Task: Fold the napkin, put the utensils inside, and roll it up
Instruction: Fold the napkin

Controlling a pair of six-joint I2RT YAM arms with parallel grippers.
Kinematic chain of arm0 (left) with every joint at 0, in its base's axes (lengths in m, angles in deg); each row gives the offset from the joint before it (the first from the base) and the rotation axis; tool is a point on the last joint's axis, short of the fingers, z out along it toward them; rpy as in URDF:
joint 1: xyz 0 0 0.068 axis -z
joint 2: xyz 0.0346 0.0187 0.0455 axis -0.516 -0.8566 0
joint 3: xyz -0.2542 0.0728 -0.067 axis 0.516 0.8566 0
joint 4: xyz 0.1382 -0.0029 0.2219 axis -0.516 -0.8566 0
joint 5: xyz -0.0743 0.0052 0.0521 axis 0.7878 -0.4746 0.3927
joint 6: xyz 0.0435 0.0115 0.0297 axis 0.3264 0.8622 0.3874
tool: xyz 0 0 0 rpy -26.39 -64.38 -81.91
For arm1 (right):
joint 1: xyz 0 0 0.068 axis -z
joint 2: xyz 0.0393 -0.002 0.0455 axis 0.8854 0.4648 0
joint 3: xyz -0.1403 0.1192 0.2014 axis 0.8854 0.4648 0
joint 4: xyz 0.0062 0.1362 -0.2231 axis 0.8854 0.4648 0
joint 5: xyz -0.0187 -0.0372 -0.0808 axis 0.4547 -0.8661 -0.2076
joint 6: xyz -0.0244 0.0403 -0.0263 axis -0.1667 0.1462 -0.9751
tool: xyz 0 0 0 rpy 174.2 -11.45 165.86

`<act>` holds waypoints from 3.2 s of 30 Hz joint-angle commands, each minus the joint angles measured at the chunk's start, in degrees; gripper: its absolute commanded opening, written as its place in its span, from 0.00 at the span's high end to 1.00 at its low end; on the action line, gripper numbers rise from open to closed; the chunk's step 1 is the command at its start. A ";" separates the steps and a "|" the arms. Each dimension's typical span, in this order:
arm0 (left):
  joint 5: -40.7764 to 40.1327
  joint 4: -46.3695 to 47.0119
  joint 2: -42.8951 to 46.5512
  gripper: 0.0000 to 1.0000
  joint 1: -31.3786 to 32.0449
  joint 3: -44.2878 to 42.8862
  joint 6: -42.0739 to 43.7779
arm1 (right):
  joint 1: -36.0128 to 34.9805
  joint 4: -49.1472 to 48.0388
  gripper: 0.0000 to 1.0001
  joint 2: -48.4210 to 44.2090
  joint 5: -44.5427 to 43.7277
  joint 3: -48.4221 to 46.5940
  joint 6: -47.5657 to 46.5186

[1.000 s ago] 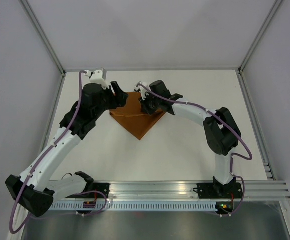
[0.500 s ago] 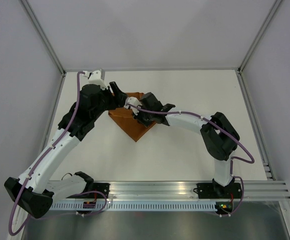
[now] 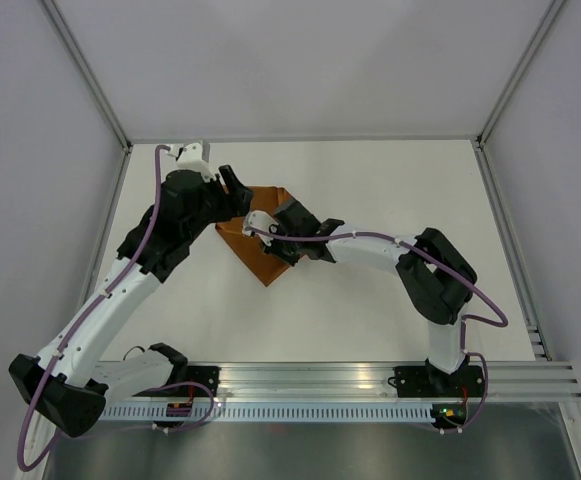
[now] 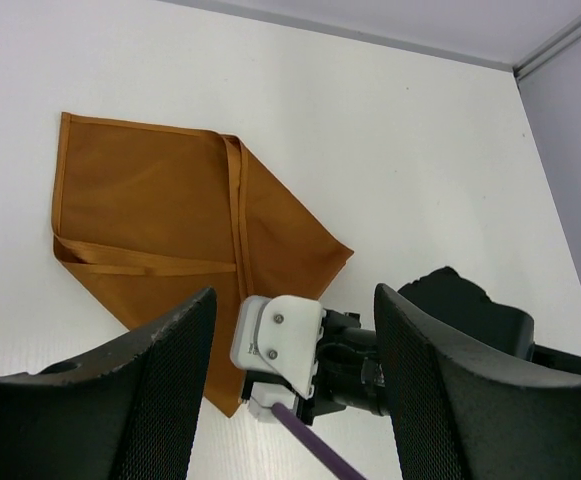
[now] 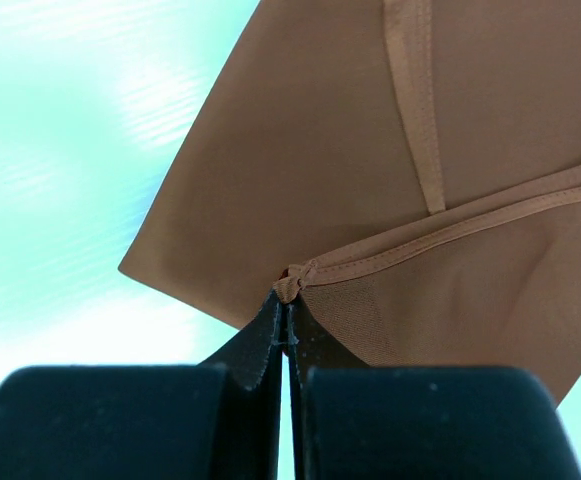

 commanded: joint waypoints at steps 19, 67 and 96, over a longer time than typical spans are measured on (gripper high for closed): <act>-2.99 0.74 0.43 0.30 -0.25 -5.35 -3.06 | -3.78 -4.65 0.96 1.47 -1.39 0.75 -1.95; -1.32 5.05 -10.72 0.24 -3.24 -3.94 -1.92 | 18.01 6.51 0.54 14.82 4.06 -23.67 -0.36; -10.63 9.00 -23.65 0.38 -7.90 16.01 -19.93 | 20.56 11.17 0.48 19.05 13.99 -28.25 -1.51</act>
